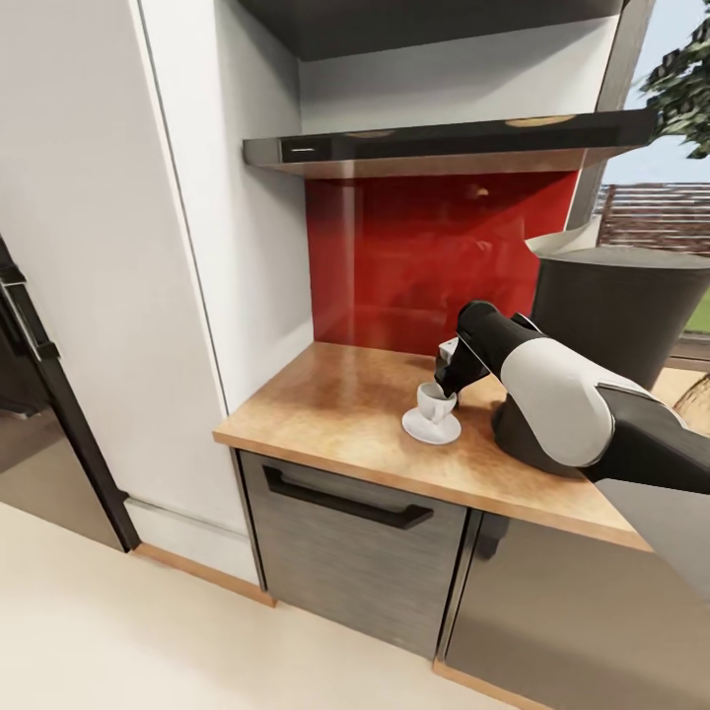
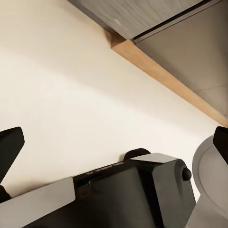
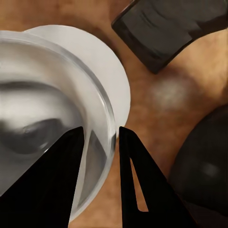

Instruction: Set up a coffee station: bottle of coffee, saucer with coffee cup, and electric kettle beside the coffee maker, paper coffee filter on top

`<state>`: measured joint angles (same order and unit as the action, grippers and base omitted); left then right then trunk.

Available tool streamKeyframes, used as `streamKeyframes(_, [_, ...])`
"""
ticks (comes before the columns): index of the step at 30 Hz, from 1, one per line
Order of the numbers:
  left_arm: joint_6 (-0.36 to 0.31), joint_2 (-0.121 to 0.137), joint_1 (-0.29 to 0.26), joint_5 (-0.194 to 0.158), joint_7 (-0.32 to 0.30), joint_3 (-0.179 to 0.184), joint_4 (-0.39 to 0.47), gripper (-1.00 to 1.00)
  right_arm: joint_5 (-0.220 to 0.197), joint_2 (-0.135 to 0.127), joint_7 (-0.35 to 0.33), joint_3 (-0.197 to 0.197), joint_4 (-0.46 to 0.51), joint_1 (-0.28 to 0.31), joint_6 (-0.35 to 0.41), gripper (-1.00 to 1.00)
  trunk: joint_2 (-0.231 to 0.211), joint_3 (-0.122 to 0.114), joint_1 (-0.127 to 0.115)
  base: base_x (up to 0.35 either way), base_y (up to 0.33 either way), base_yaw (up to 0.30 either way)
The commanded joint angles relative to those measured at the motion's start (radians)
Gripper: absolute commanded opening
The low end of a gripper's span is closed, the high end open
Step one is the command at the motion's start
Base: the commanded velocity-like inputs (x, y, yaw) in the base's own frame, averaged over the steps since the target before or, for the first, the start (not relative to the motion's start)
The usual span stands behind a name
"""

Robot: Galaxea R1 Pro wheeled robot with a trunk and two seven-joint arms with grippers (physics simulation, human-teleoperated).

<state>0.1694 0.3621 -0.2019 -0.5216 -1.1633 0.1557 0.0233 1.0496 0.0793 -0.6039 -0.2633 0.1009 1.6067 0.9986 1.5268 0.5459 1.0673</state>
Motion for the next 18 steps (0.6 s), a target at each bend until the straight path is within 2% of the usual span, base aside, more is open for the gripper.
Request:
streamKeyframes(1, [0.009,0.0,-0.001,-0.007,-0.001,0.008,0.0,1.0,0.01,0.0,-0.007,-0.005,0.002,0.0,0.003,-1.0,0.001,0.001,0.0,0.038,0.0,0.0])
streamKeyframes(9, [0.009,0.0,-0.001,-0.006,-0.001,0.008,0.0,1.0,0.01,0.0,-0.007,-0.005,0.002,0.0,0.003,-1.0,0.001,0.002,0.0,0.012,0.0,0.0])
streamKeyframes(18, [0.009,0.0,-0.001,-0.006,-0.001,0.008,0.0,1.0,0.01,0.0,-0.008,-0.005,0.002,-0.001,0.003,-1.0,0.001,0.014,0.0,0.0,0.0,0.0])
